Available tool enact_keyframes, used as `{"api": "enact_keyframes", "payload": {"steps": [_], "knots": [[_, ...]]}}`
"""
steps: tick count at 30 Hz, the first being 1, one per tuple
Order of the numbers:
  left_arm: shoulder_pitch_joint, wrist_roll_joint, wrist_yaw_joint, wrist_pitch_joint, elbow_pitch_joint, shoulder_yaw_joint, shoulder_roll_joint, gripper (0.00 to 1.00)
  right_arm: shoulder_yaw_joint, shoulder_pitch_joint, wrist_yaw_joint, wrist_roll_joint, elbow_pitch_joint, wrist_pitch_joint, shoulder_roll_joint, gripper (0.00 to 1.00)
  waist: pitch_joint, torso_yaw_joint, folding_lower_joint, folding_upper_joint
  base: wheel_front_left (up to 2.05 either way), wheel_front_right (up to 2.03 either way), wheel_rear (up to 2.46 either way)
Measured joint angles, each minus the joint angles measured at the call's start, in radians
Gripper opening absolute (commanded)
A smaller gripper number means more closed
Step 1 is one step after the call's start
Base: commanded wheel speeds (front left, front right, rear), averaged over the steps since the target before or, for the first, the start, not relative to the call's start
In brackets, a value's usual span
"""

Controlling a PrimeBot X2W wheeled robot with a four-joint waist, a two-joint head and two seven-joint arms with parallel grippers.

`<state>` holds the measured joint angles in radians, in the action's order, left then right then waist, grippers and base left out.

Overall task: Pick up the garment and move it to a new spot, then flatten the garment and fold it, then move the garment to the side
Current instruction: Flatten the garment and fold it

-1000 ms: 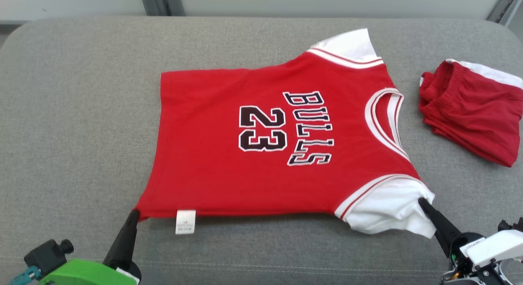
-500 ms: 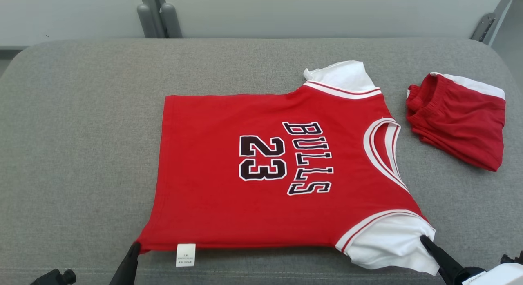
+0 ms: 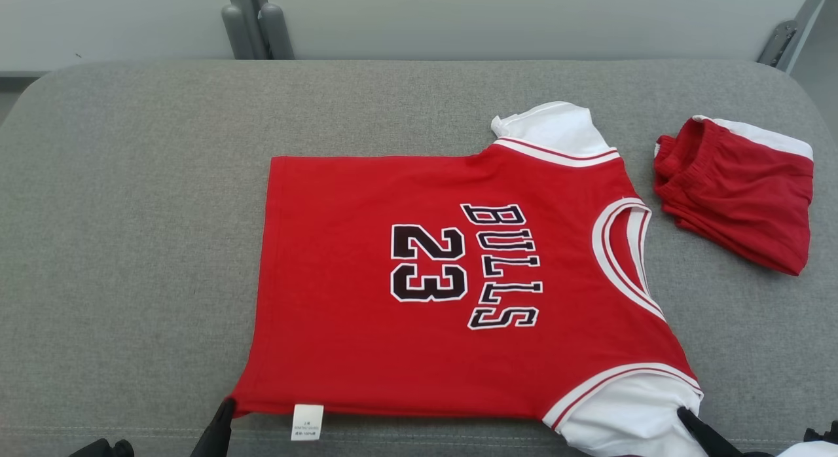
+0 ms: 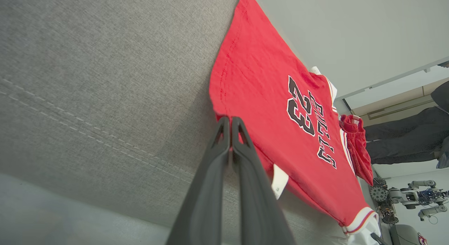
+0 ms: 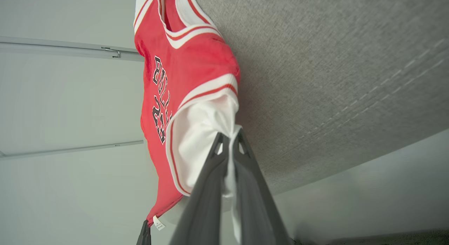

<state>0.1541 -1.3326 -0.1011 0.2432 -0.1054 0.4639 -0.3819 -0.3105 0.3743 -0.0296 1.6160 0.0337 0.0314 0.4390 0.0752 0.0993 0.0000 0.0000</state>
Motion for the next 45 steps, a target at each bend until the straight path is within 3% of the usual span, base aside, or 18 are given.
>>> {"api": "enact_keyframes", "payload": {"steps": [23,45], "knots": [[0.010,0.000,-0.004,0.004,-0.012,0.027,0.029,0.00,-0.025,-0.046,0.003,-0.031,-0.029,-0.004,-0.017,0.00,0.019,0.006,0.0000,0.0000,0.00,0.00,0.00],[-0.106,-0.002,-0.010,-0.059,0.110,-0.009,-0.036,0.00,0.042,-0.165,0.020,0.054,0.048,0.037,-0.018,0.00,0.089,-0.003,0.0001,0.0000,0.00,0.00,0.00]]}}
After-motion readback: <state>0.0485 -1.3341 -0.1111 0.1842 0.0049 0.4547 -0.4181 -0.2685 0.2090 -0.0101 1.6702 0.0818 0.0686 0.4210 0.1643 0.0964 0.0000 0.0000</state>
